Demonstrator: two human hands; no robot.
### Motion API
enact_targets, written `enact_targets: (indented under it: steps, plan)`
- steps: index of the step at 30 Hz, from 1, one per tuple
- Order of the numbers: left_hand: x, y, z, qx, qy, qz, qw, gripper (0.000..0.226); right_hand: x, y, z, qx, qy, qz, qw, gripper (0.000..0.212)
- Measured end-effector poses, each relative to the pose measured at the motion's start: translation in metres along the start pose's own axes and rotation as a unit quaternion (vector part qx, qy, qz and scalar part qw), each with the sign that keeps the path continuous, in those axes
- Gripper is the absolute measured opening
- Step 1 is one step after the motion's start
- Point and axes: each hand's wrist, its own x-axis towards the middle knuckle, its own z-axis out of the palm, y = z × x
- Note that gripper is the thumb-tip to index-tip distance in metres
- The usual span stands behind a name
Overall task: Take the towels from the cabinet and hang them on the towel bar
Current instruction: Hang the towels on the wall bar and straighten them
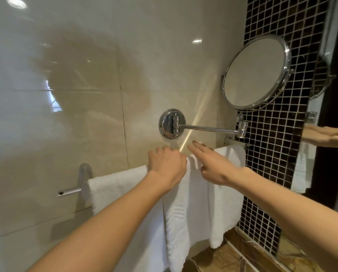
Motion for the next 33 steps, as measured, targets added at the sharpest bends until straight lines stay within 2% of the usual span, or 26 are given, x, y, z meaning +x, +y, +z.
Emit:
enact_targets:
  steps: [3,7,12,21,27,33]
  plan:
    - [-0.009,-0.028,-0.010,-0.009,-0.067,-0.021,0.997,0.056,0.007,-0.020,0.002,-0.010,-0.016,-0.036,0.999,0.087]
    - [-0.020,-0.050,-0.008,-0.015,-0.137,0.001,0.990,0.060,0.006,-0.031,0.006,-0.039,-0.048,-0.043,0.997,0.082]
    - [-0.018,-0.052,-0.002,-0.008,-0.113,0.033,0.993,0.050,0.003,-0.030,0.008,-0.039,-0.049,-0.029,0.998,0.078]
    - [-0.010,-0.046,0.000,0.040,-0.091,0.062,0.993,0.048,0.004,-0.025,0.007,-0.034,-0.060,-0.019,0.997,0.078]
    - [-0.018,-0.054,-0.002,0.055,-0.074,0.065,0.994,0.060,0.003,-0.022,0.003,-0.044,-0.046,-0.013,0.998,0.086]
    - [-0.019,-0.061,-0.002,0.073,-0.079,0.075,0.991,0.066,-0.004,-0.025,0.003,-0.055,-0.057,-0.010,0.997,0.081]
